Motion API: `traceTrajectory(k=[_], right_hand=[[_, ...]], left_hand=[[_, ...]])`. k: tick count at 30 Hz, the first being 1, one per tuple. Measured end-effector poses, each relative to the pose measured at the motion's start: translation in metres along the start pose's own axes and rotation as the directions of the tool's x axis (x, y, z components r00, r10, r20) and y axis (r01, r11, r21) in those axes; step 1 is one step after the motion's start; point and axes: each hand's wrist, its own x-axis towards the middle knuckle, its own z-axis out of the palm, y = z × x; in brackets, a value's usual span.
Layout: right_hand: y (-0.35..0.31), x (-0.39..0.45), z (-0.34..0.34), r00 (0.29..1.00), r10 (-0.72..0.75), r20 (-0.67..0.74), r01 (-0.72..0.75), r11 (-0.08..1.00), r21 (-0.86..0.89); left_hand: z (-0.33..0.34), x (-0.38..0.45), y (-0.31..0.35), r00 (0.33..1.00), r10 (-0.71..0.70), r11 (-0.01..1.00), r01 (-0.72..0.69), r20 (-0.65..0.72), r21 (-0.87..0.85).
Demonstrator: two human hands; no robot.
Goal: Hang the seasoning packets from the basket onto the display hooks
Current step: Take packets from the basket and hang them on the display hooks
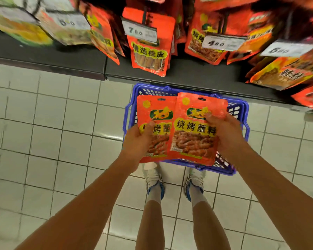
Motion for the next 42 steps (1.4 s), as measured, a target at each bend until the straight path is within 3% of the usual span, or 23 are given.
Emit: traceTrajectory(k=[7, 15, 18, 22, 26, 32, 36, 42], right_hand=[[-0.104, -0.093, 0.007, 0.968, -0.249, 0.039, 0.248, 0.969, 0.011], [-0.242, -0.250, 0.012, 0.809, -0.577, 0.110, 0.585, 0.808, -0.064], [-0.283, -0.312, 0.010, 0.746, -0.659, 0.100, 0.665, 0.746, -0.047], [-0.337, -0.385, 0.012, 0.652, -0.753, 0.088, 0.757, 0.654, -0.017], [-0.403, -0.450, 0.017, 0.477, -0.872, 0.106, 0.878, 0.477, -0.028], [-0.493, -0.525, 0.040, 0.309, -0.949, 0.067, 0.946, 0.314, 0.083], [-0.535, -0.564, 0.046, 0.178, -0.984, 0.006, 0.980, 0.178, 0.094], [-0.584, -0.591, 0.052, 0.139, -0.989, -0.042, 0.981, 0.132, 0.144]], left_hand=[[-0.027, -0.075, 0.103, 0.995, 0.092, 0.994, -0.095, -0.046, -0.062], [-0.057, -0.199, 0.243, 0.946, 0.324, 0.939, -0.317, 0.030, -0.133], [-0.070, -0.255, 0.287, 0.897, 0.436, 0.898, -0.430, 0.068, -0.093], [-0.086, -0.317, 0.347, 0.824, 0.566, 0.824, -0.566, 0.007, -0.034], [-0.103, -0.369, 0.416, 0.703, 0.711, 0.703, -0.711, -0.013, 0.004], [-0.121, -0.428, 0.513, 0.555, 0.827, 0.530, -0.823, -0.091, -0.204], [-0.135, -0.455, 0.556, 0.470, 0.868, 0.427, -0.872, -0.161, -0.239], [-0.144, -0.474, 0.598, 0.371, 0.924, 0.332, -0.897, -0.091, -0.291]])
